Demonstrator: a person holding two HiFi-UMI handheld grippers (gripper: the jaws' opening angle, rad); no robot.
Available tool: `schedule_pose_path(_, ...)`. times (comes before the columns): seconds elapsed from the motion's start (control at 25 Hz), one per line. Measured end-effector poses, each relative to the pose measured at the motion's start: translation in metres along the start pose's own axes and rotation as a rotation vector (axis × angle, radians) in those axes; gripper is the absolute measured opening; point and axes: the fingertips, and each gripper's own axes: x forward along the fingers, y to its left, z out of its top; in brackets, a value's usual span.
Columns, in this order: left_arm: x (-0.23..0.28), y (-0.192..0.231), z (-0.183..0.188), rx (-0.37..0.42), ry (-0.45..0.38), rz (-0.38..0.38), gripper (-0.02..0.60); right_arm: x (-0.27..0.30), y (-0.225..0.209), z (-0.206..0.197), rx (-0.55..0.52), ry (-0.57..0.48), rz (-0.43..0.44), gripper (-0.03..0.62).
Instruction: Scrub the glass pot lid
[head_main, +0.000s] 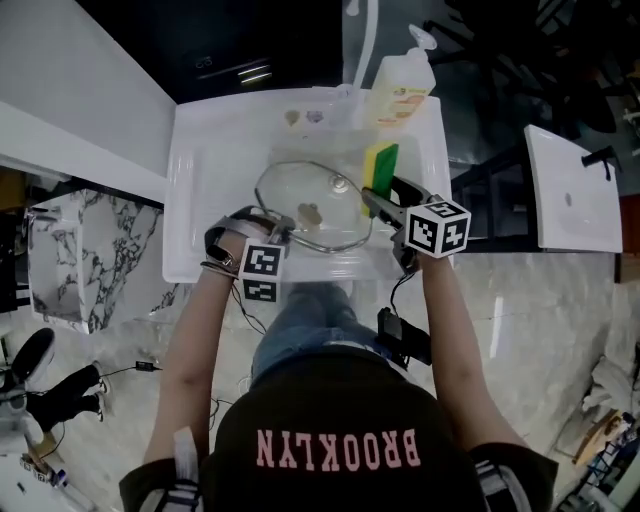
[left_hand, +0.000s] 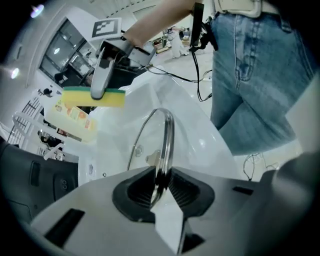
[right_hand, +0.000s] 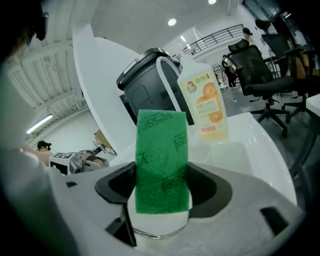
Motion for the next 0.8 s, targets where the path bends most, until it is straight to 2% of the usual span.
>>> schedule_pose_path(0.16, 0.007, -0.005, 0.001, -0.06, 0.011, -0.018, 0.067, -0.015, 0.007, -0.009, -0.033, -0.023, -0.023, 0.295)
schedule_pose_path(0.32, 0.012, -0.007, 0.008, -0.118, -0.014, -0.042, 0.069, -0.026, 0.01, -0.018, -0.021, -0.075, -0.049, 0.295)
schedule_pose_path(0.52, 0.015, -0.017, 0.024, -0.191, -0.076, -0.095, 0.071, -0.034, 0.01, -0.025, -0.037, -0.133, -0.158, 0.295)
schedule_pose_path(0.64, 0.017, -0.027, 0.03, -0.237, -0.117, -0.079, 0.071, -0.04, 0.013, -0.035, -0.061, -0.131, -0.239, 0.295)
schedule_pose_path(0.8, 0.013, -0.026, 0.031, -0.301, -0.171, -0.009, 0.073, -0.055, 0.022, -0.051, -0.024, -0.162, -0.348, 0.295)
